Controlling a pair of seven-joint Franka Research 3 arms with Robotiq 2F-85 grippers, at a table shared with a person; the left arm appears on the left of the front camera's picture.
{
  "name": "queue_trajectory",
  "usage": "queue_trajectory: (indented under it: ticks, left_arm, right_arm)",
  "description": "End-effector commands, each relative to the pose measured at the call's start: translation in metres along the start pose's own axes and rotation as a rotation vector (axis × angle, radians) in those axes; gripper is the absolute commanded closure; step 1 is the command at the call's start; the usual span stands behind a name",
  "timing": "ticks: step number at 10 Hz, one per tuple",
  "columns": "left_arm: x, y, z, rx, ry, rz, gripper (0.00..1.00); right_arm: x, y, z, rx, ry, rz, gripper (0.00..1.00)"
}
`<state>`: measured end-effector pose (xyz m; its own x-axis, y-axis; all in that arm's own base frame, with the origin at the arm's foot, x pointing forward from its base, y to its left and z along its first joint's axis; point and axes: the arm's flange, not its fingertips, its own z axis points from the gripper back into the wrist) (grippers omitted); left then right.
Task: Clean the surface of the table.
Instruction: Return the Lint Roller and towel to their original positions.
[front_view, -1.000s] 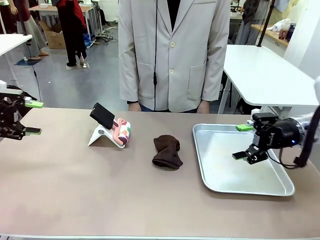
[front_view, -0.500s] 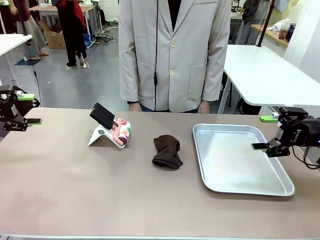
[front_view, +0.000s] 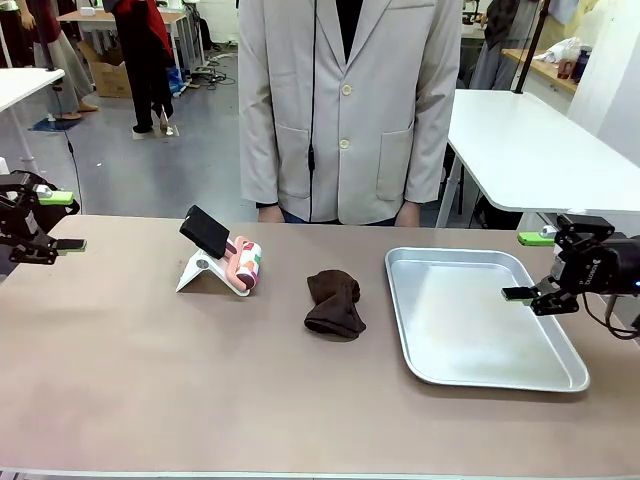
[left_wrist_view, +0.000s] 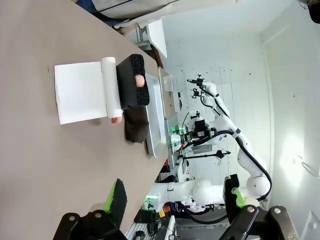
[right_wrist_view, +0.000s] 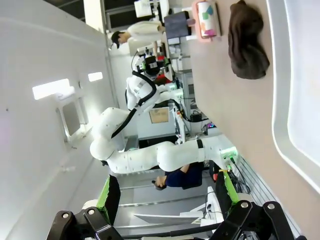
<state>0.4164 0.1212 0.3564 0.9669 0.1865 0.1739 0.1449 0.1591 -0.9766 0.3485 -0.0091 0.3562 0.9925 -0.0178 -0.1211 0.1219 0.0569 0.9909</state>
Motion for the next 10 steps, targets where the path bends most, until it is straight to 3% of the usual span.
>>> queue_trajectory:
  ticks: [1, 10]
  left_arm:
    - [0.0009, -0.0025, 0.0, -0.006, -0.007, 0.002, 0.0]
    - [0.0009, -0.0025, 0.0, -0.006, -0.007, 0.002, 0.0]
  right_arm:
    - [-0.0004, 0.0014, -0.0015, -0.002, 0.006, 0.005, 0.0]
    - [-0.0004, 0.0014, -0.0015, -0.002, 0.006, 0.005, 0.0]
